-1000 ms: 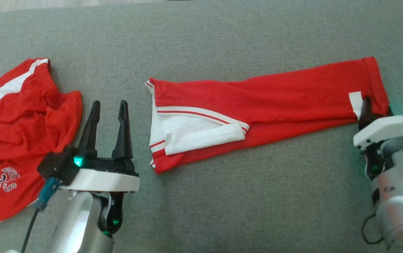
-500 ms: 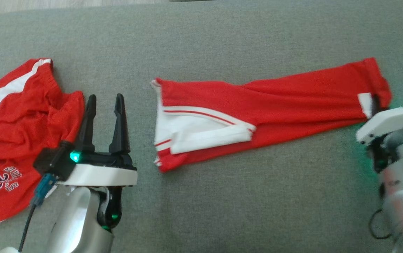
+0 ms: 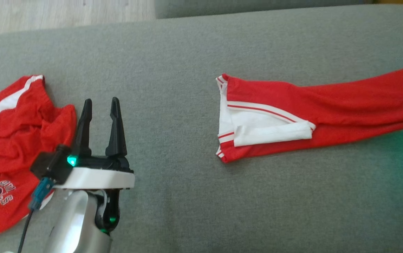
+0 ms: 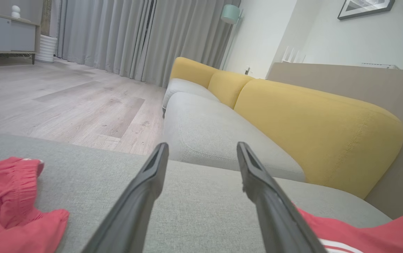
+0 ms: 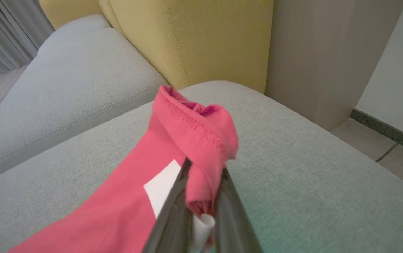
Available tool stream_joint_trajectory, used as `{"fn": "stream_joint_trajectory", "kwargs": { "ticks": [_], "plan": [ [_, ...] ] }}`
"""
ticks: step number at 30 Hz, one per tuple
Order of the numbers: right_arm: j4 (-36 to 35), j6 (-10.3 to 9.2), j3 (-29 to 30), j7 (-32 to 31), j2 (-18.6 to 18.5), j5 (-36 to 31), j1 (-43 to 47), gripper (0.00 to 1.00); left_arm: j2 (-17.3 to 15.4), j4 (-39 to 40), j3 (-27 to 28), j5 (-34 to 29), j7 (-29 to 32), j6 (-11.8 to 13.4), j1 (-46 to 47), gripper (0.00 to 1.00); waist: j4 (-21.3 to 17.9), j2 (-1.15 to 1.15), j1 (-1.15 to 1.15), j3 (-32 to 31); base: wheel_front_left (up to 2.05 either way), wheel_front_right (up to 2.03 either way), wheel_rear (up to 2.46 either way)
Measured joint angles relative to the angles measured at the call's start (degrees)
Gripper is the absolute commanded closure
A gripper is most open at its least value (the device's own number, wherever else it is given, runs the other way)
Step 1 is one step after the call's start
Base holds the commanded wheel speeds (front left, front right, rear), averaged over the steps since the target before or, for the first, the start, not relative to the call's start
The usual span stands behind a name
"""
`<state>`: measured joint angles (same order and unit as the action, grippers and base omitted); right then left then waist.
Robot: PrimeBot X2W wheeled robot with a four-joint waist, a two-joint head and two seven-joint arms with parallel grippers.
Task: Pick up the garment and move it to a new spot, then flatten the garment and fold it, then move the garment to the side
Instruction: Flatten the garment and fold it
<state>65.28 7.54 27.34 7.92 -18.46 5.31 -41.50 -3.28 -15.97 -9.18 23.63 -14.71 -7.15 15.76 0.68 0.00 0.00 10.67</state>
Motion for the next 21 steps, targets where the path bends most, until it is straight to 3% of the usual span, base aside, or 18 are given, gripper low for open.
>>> {"fn": "stream_joint_trajectory", "kwargs": {
  "ticks": [12, 16, 19, 21],
  "plan": [
    [-4.80, 0.00, -5.20, 0.47, 9.21, -1.13, 0.13, 1.00, -0.02, -0.21, 0.21, 0.00, 0.00, 0.00, -3.30, 0.00, -1.80, 0.00, 0.00, -5.39, 0.00, 0.00, 0.00],
    [-7.93, 0.00, -10.54, -0.53, 13.22, 2.26, 1.51, 1.00, -0.14, -0.27, -0.63, 0.26, 0.00, -0.01, -4.28, 0.00, -1.56, 0.00, -0.01, -7.28, 0.00, 0.00, 0.00],
    [-9.66, 0.00, -14.00, -1.08, 14.30, 3.97, 2.79, 1.00, -0.19, -0.32, -0.56, 0.64, 0.00, -0.01, -4.83, 0.00, -1.26, 0.00, -0.01, -8.11, 0.00, 0.00, 0.00],
    [-12.56, 0.00, -19.40, -2.48, 14.57, 7.30, 4.89, 1.00, -0.26, -0.31, -0.30, 1.14, 0.00, -0.01, -5.21, 0.00, -0.49, 0.00, -0.01, -9.02, 0.00, 0.00, 0.00]
  ]
}}
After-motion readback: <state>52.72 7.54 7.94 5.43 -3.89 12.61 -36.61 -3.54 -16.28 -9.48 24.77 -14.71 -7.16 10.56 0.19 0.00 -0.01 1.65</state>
